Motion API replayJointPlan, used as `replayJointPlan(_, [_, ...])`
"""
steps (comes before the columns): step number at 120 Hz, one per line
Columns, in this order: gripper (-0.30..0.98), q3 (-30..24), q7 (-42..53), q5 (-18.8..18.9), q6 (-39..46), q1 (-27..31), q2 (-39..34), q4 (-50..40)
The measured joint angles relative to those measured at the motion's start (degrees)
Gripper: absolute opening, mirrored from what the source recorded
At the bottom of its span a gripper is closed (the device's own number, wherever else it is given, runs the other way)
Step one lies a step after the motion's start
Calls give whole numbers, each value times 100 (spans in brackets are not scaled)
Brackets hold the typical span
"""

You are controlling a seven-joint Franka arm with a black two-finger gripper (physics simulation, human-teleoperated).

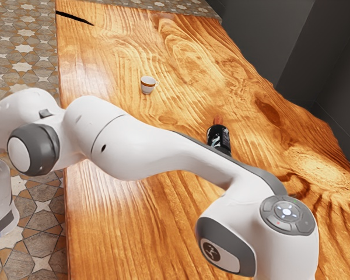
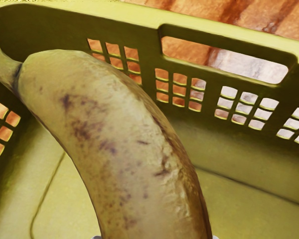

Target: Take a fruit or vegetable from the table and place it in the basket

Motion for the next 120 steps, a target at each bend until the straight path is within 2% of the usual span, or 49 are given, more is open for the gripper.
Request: replayJointPlan(120, [17, 118, -107, -3, 1865, 132, 497, -44])
